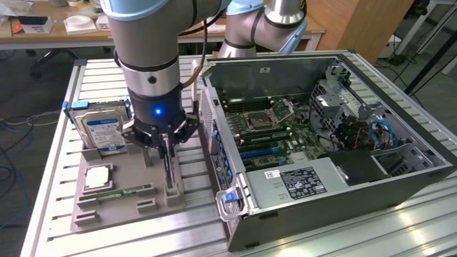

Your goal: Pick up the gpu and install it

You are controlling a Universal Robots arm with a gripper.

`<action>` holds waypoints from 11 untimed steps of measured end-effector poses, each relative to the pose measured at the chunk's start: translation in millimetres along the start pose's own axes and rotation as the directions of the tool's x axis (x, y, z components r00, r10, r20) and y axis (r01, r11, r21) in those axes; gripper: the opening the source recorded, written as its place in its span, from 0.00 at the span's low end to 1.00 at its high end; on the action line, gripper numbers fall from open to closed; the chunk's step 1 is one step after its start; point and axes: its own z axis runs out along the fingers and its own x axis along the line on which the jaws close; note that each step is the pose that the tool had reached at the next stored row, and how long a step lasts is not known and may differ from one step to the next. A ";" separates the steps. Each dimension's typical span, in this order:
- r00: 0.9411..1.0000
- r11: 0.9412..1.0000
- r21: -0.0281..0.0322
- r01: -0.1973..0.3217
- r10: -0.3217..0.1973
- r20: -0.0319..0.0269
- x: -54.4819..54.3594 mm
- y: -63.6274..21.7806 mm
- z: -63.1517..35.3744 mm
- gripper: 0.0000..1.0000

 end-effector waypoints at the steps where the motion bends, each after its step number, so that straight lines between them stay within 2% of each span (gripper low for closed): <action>1: 1.000 1.000 0.000 0.000 0.000 0.000 0.0 0.0 -1.3 0.26; 11: 1.000 1.000 0.000 0.000 0.000 0.000 -0.3 0.3 -13.1 0.26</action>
